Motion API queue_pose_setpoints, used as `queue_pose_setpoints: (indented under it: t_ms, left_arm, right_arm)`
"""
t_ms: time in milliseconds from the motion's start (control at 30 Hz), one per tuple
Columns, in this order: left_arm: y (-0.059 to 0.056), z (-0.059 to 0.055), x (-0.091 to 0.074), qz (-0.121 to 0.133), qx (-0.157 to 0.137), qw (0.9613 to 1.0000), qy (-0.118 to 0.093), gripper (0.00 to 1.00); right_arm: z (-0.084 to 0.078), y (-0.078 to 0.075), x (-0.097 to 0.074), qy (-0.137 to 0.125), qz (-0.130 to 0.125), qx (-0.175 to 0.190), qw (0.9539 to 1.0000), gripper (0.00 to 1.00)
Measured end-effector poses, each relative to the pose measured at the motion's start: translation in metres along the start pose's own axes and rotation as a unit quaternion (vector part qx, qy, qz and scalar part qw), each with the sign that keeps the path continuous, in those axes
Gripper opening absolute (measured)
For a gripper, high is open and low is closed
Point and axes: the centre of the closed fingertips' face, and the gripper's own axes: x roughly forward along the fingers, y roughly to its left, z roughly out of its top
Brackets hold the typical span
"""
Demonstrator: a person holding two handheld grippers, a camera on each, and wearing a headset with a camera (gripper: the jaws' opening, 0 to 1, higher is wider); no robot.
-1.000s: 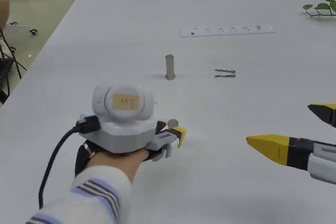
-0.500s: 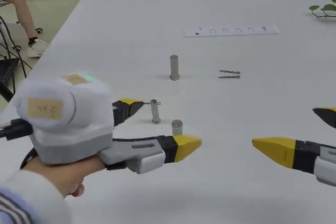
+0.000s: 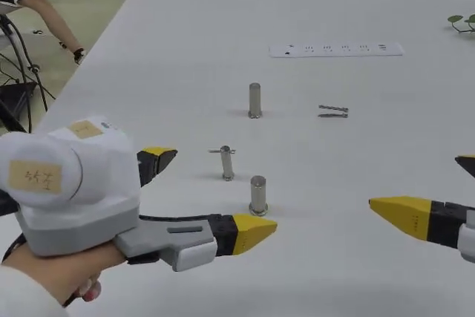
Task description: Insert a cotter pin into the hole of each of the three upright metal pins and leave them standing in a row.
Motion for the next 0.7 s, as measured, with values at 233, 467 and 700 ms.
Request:
queue_pose_setpoints:
  t_ms: [233, 467, 700]
  left_arm:
    - [0.004, -0.006, -0.004, 0.011, -0.017, 0.9998, 0.000, 0.99]
    - [0.004, -0.011, -0.006, 0.013, -0.027, 0.9996, 0.004, 0.99]
    - [0.004, -0.015, -0.005, 0.012, -0.033, 0.9993, 0.011, 0.99]
  right_arm:
    - [0.008, -0.007, 0.003, 0.007, 0.001, -0.013, 0.9999, 0.88]
    - [0.018, -0.016, 0.010, 0.033, 0.011, -0.060, 0.9976, 0.84]
    - [0.034, -0.030, 0.021, 0.052, 0.022, -0.107, 0.9927, 0.80]
